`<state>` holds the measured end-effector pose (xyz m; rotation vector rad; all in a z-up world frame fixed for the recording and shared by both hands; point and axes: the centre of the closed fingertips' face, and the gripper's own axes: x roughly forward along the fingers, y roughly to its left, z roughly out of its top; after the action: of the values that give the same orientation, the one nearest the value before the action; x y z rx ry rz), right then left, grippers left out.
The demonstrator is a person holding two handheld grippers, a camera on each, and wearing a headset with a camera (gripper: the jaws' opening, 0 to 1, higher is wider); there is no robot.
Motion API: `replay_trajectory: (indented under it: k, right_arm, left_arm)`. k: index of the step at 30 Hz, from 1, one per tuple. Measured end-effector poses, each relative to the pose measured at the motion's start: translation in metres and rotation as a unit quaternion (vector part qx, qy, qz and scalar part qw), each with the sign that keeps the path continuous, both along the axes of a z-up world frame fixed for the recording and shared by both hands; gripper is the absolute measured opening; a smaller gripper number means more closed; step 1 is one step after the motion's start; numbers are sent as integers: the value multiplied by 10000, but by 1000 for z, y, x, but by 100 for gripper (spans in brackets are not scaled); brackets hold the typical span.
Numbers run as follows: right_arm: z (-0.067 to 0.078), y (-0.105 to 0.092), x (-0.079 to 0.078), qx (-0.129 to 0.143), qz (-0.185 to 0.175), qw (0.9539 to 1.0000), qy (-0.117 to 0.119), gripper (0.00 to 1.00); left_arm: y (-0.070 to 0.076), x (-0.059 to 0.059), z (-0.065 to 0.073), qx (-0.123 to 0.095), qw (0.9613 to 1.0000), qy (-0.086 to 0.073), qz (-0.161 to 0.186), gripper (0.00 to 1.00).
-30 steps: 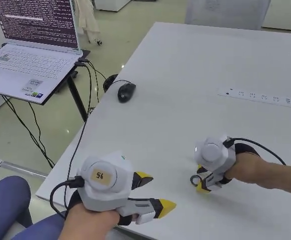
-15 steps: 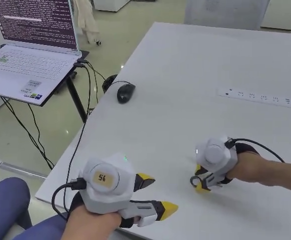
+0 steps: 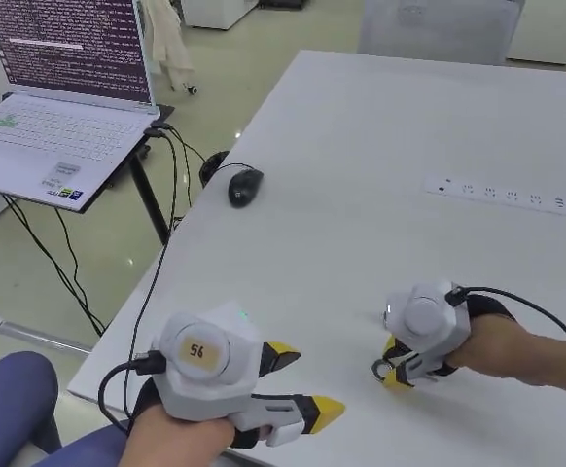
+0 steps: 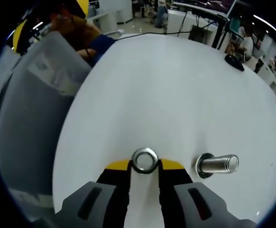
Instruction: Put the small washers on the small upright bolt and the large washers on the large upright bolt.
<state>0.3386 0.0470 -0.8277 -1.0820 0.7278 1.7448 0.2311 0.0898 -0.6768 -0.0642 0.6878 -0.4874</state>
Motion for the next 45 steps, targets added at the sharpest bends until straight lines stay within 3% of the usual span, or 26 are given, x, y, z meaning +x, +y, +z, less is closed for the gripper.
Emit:
replay_trajectory:
  k: [16, 26, 30, 38, 45]
  right_arm:
    - [10, -6, 0, 164, -248, 9995, 57, 22]
    - [46, -1, 19, 480, -269, 9983, -206, 22]
    - [58, 1, 31, 605, -463, 9969, -203, 22]
    - [76, 4, 50, 706, -586, 9954, -292, 22]
    - [100, 13, 67, 758, -569, 9943, -481, 22]
  left_arm:
    - [-2, -1, -1, -9, 10000, 14, 0, 46]
    - [-3, 1, -1, -26, 10000, 2, -11, 46]
    - [-4, 1, 0, -32, 10000, -1, -18, 47]
    - [-5, 2, -1, -32, 10000, 9, -43, 47]
    - [-5, 3, -1, -43, 10000, 8, -52, 47]
